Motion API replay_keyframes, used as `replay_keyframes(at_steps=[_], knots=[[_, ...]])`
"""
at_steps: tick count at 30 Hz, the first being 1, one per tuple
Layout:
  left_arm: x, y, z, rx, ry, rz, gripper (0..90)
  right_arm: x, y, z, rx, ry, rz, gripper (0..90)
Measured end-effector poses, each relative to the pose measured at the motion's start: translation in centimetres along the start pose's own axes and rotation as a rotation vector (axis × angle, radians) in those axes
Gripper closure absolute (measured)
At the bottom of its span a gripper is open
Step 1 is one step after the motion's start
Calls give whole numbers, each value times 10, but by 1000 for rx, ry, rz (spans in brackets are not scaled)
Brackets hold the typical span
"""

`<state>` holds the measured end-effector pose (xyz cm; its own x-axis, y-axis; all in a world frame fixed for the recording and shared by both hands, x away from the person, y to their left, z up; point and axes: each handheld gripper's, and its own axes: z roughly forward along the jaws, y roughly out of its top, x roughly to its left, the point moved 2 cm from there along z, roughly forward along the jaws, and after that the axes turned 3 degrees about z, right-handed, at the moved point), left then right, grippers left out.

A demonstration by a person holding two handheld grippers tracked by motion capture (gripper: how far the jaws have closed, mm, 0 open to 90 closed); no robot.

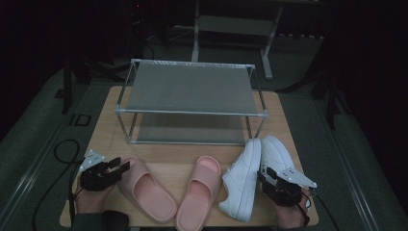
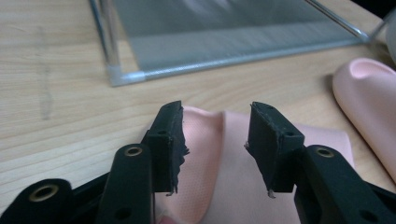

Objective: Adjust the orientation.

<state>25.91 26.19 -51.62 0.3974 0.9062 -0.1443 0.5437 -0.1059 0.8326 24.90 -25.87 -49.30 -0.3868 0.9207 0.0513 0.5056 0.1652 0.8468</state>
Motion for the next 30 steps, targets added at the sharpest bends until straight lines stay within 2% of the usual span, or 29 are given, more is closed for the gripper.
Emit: replay_keyframes(at_steps=[5, 8, 13, 16, 20, 23, 30], knots=[[0, 2, -2, 4, -2, -32, 494, -2, 0, 1, 3, 1, 0, 560], [0, 3, -2, 3, 7, -28, 486, -3, 1, 0, 0, 2, -1, 559], [-6, 5, -2, 18, -40, -25, 534, -4, 1, -1, 1, -4, 1, 548], [-7, 5, -2, 23, -48, -27, 529, -4, 1, -1, 2, -3, 2, 545], [-7, 5, -3, 22, -51, -23, 529, -5, 1, 0, 7, -2, 6, 543], [-9, 5, -4, 28, -36, 5, 523, -6, 0, 0, 10, -5, 8, 536], [-11, 6, -6, 22, -39, 15, 508, -7, 0, 0, 10, -8, 9, 531]])
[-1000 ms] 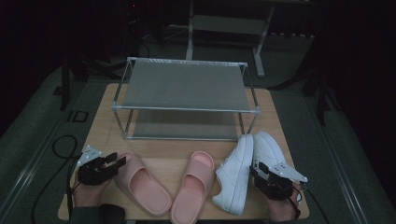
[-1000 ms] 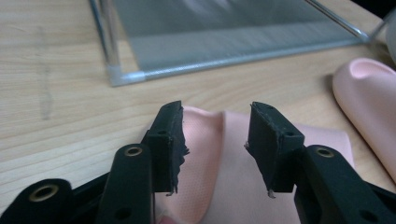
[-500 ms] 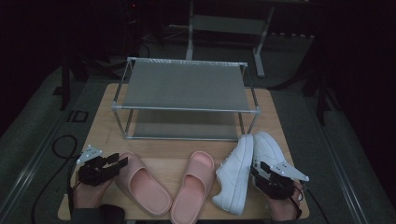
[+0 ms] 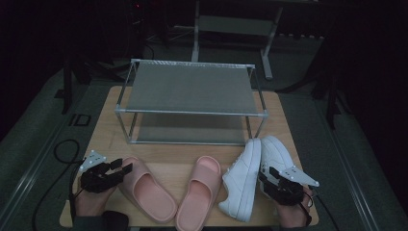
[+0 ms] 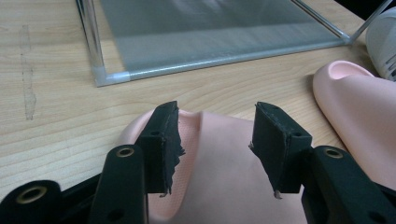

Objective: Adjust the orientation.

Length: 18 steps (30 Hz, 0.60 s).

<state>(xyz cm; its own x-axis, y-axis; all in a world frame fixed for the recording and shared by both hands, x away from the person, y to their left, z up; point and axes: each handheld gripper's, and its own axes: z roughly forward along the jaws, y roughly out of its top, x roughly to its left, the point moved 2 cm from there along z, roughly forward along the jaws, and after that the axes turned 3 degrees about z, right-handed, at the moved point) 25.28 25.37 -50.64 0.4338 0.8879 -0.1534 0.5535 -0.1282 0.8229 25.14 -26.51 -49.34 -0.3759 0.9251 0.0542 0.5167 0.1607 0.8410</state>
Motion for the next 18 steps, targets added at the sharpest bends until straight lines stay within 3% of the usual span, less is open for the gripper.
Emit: replay_keyframes(at_steps=[9, 18], knots=[[-5, 2, -4, 7, -9, 16, 502, 0, -1, 1, 9, -1, -2, 524], [-8, -2, -4, 49, -4, 51, 549, -1, -1, -1, 9, -8, -3, 521]])
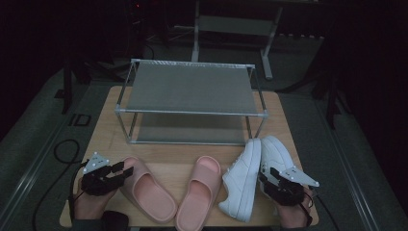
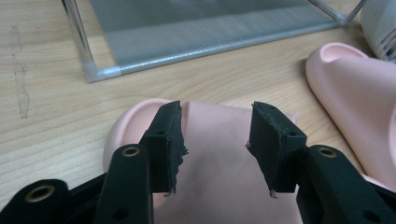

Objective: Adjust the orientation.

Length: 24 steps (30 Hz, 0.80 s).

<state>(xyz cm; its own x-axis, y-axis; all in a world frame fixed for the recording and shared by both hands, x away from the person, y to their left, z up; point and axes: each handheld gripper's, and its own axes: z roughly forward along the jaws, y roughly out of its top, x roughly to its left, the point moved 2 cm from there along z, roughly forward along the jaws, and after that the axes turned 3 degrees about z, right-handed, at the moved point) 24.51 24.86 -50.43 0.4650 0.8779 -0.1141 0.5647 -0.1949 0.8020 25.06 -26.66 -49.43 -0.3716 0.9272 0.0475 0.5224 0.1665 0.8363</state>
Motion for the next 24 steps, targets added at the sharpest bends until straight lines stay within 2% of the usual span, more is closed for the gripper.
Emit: replay_keyframes(at_steps=[11, 16, 21, 24], knots=[[11, -10, -5, 31, 28, 1, 626, -3, -2, -1, 5, -9, 0, 521], [14, -15, -4, 69, 37, 12, 705, -4, -2, -2, 3, -15, 3, 521], [16, -18, -5, 104, 39, 24, 828, -4, -2, -2, 5, -14, 5, 521], [19, -20, -6, 120, 44, 29, 863, -5, -2, -2, 6, -15, 6, 521]])
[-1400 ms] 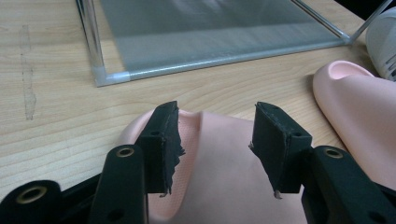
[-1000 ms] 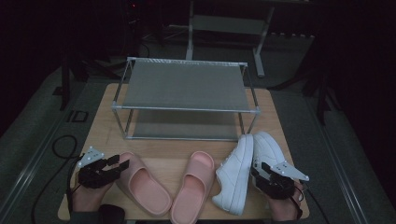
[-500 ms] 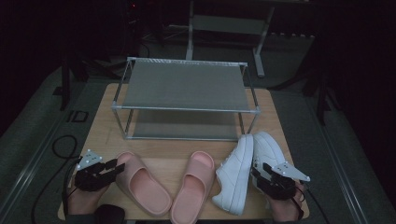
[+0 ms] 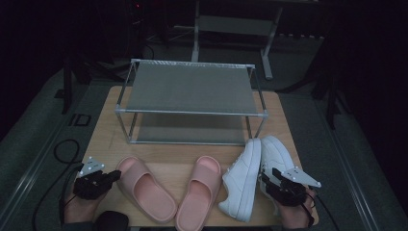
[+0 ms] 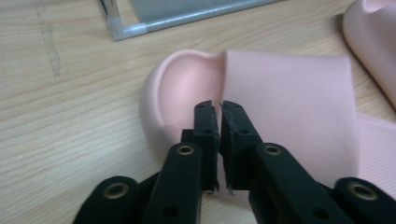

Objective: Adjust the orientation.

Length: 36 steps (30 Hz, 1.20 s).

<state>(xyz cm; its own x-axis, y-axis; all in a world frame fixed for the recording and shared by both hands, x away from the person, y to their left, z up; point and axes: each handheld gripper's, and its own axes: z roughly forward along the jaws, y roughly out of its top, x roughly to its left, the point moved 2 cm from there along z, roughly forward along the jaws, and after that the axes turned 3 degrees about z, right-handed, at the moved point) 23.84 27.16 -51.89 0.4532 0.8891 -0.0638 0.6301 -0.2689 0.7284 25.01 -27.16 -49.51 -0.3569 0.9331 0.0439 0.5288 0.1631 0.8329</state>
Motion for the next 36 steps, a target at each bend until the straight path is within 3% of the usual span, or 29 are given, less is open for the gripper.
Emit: replay_keyframes(at_steps=[7, 13, 17, 22, 36], knots=[[12, -9, -3, 25, 5, -16, 870, 0, 1, -1, -2, -1, -3, 521], [14, -13, 0, 64, 13, 4, 872, 0, 1, 0, 1, 1, -3, 521], [12, -14, 4, 87, -4, 19, 872, 1, 1, 0, 2, 2, -4, 521], [7, -14, 14, 119, 5, 40, 871, 1, 2, 0, 2, 4, -5, 521], [7, 0, 28, 125, 39, 70, 867, 2, 2, 0, 3, 3, -6, 521]])
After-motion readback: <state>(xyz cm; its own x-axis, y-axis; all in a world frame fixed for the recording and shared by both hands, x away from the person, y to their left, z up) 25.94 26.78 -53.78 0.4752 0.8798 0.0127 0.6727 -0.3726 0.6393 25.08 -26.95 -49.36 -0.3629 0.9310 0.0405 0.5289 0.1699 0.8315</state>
